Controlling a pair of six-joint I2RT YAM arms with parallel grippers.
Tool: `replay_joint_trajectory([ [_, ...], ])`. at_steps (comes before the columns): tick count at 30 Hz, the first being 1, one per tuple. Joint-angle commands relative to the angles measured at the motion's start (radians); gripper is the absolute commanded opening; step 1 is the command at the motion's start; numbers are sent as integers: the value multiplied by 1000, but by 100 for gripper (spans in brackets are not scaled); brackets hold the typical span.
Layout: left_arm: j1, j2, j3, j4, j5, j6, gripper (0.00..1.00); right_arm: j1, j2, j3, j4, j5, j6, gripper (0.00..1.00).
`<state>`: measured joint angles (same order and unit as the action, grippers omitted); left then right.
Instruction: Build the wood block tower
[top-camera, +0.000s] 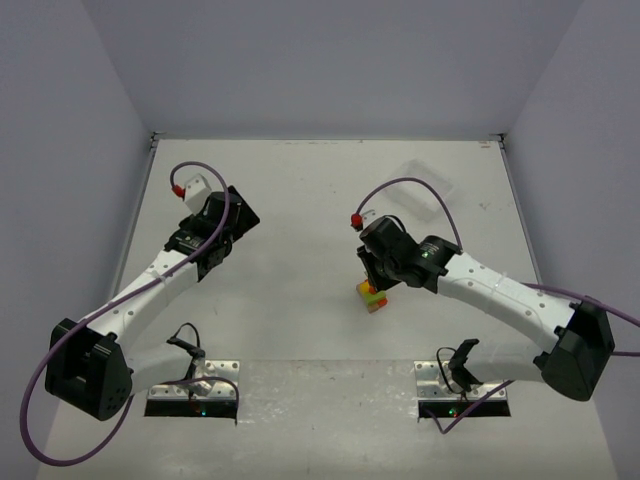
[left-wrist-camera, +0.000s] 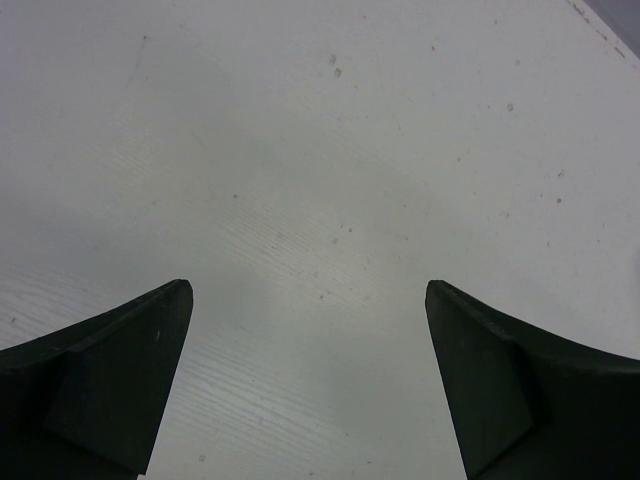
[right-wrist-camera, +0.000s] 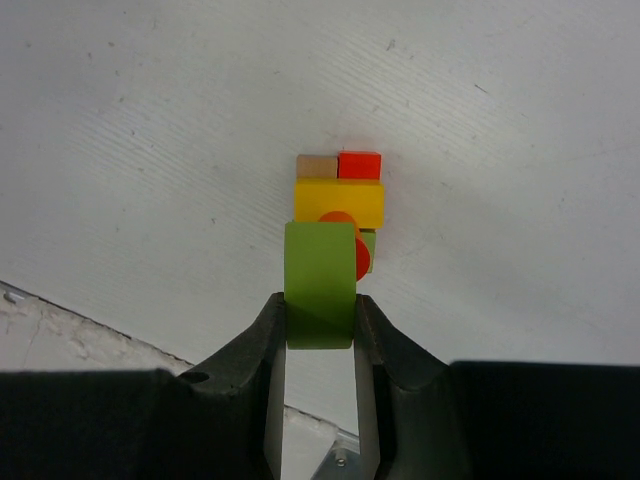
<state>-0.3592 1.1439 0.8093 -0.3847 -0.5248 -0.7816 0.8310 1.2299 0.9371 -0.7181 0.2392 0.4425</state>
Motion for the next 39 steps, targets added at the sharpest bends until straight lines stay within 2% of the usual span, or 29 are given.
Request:
replay_joint_trajectory([
  [1, 3, -7, -7, 40, 6, 18, 100, -1, 3, 9, 31, -7, -65, 20],
  [39, 3, -18, -15, 44, 17, 17, 100, -1, 56, -37, 65, 79, 24, 24],
])
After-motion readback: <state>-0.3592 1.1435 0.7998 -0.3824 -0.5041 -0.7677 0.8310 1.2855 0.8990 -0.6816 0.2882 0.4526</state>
